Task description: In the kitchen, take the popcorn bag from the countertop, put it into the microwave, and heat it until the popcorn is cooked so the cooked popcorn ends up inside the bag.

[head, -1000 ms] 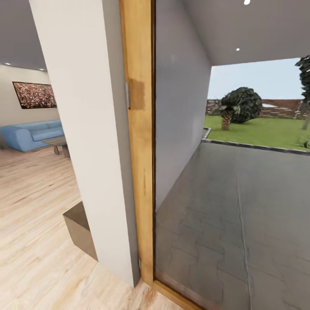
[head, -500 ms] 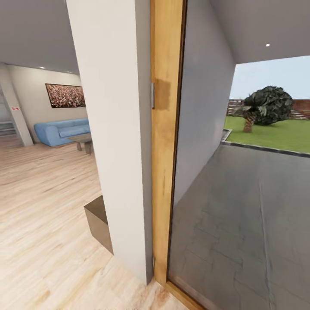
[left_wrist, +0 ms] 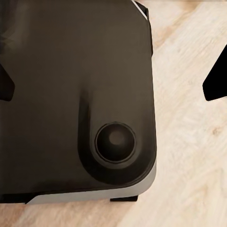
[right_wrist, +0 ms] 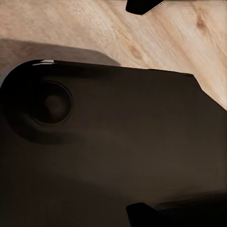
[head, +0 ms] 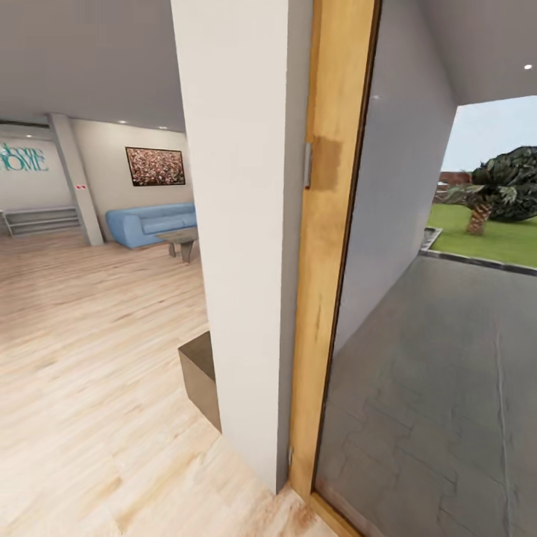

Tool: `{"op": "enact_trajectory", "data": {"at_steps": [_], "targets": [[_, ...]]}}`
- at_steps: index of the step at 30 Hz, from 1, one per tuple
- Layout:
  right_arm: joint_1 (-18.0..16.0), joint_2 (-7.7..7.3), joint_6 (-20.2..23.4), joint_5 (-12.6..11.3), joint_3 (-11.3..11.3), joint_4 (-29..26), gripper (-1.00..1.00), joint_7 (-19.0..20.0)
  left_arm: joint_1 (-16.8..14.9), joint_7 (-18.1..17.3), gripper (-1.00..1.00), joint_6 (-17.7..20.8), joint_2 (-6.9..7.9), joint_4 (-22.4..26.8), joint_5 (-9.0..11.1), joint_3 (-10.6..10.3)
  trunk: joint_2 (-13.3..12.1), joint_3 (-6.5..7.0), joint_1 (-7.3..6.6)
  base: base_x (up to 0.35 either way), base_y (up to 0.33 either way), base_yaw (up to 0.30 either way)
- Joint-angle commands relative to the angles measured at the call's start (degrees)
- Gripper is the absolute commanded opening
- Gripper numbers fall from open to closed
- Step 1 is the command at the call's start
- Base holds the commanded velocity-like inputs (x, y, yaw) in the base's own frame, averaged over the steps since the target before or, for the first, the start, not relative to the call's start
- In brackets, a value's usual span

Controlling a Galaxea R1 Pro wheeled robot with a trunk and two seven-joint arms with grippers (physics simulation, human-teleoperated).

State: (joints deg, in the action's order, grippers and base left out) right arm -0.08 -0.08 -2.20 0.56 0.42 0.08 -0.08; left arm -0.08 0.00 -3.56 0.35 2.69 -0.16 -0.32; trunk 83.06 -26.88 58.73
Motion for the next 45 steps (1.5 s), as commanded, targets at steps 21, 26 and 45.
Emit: {"op": "enact_trajectory", "data": {"at_steps": [21, 26, 45], "targets": [[0.0, -0.01, -0.2, 0.1, 0.0, 0.0, 1.00, 0.0, 0.0, 0.0, 1.00, -0.1, 0.00, 0.0, 0.0, 0.0, 0.0, -0.05, 0.00, 0.000, 0.000, 0.274], [0.0, -0.01, -0.2, 0.1, 0.0, 0.0, 1.00, 0.0, 0.0, 0.0, 1.00, -0.1, 0.00, 0.0, 0.0, 0.0, 0.0, -0.05, 0.00, 0.000, 0.000, 0.273], [0.0, -0.08, -0.2, -0.1, 0.4, 0.0, 1.00, 0.0, 0.0, 0.0, 1.00, -0.1, 0.00, 0.0, 0.0, 0.0, 0.0, -0.05, 0.00, 0.000, 0.000, 0.274]]}}
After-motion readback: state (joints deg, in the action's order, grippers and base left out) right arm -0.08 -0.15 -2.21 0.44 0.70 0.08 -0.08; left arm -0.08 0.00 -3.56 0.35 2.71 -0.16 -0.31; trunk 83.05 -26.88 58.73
